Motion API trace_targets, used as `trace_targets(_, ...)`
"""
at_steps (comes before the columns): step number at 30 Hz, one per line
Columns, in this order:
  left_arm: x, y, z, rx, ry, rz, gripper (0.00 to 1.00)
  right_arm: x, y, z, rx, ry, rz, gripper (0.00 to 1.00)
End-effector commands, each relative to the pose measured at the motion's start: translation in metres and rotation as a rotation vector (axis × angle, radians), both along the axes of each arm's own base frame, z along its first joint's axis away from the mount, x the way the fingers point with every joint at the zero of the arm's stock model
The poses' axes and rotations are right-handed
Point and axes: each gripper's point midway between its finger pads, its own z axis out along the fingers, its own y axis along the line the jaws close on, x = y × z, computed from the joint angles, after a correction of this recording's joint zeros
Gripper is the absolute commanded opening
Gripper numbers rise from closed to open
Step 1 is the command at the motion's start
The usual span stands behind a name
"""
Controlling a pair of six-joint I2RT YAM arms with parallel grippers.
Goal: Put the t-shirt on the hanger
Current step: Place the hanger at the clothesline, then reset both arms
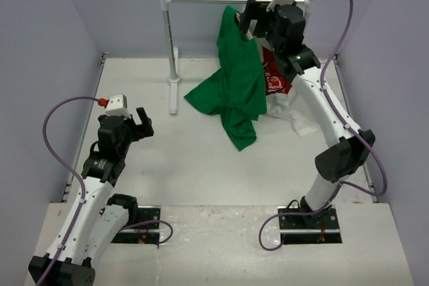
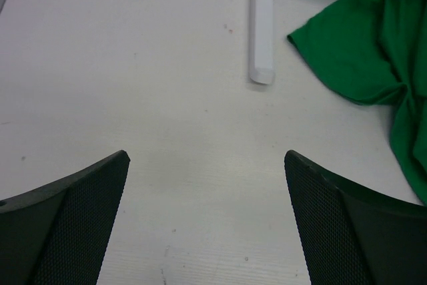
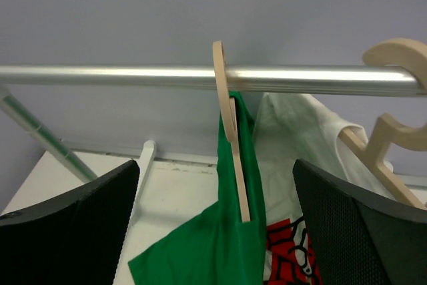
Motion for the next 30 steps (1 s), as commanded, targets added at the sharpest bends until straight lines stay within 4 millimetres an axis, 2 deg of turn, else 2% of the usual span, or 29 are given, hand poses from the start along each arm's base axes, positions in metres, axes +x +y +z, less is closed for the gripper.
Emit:
trace_targets(1,0.0,0.037,0.029,-0.024,-0.054,0.25,1.0,-0.074,-0.027,0.049,0.038,-0.022,0.022,0.99)
trace_targets(3,-0.005,0.044,0.033,-0.04,-0.048,0.311,1.0,-0.109,-0.045,0.046,0.031,0.012,0.004,0.99)
trace_targets(5,-0.007,0.046,0.043,-0.043,-0.062,0.318,1.0,-0.142,-0.063,0.026,0.006,0.051,-0.016,0.99)
trace_targets(7,-0.007,0.047,0.046,-0.015,-0.067,0.31,1.0,-0.155,-0.074,-0.009,-0.036,0.129,-0.046,0.99)
trace_targets(8,-0.008,0.051,0.046,0.006,-0.066,0.321,1.0,-0.174,-0.086,-0.02,-0.052,0.152,-0.059,0.99)
trace_targets(10,-0.009,0.055,0.045,0.022,-0.055,0.34,1.0,-0.194,-0.103,-0.034,-0.053,0.184,-0.114,0.99)
trace_targets(11,-0.01,0.056,0.043,0.03,-0.044,0.346,1.0,-0.208,-0.117,-0.046,-0.047,0.207,-0.164,0.99)
trace_targets(13,-0.011,0.058,0.043,0.041,-0.034,0.352,1.0,-0.237,-0.136,-0.056,-0.007,0.199,-0.213,0.99)
trace_targets(14,-0.011,0.059,0.045,0.046,-0.035,0.357,1.0,-0.243,-0.138,-0.077,0.015,0.23,-0.229,0.99)
trace_targets(15,-0.012,0.061,0.045,0.052,-0.029,0.365,1.0,-0.251,-0.141,-0.088,0.031,0.237,-0.231,0.99)
trace_targets(17,-0.012,0.063,0.047,0.057,-0.025,0.38,1.0,-0.264,-0.148,-0.103,0.047,0.235,-0.243,0.99)
trace_targets(20,-0.011,0.063,0.046,0.066,-0.015,0.382,1.0,-0.285,-0.174,-0.13,0.043,0.237,-0.343,0.99)
trace_targets(24,-0.008,0.06,0.032,0.081,-0.006,0.362,1.0,-0.305,-0.194,-0.132,0.052,0.167,-0.4,0.99)
trace_targets(27,-0.007,0.053,0.019,0.08,0.015,0.319,1.0,-0.309,-0.197,-0.136,0.062,0.153,-0.404,0.99)
trace_targets(30,-0.006,0.043,0.017,0.087,0.015,0.26,1.0,-0.309,-0.195,-0.142,0.056,0.164,-0.396,0.99)
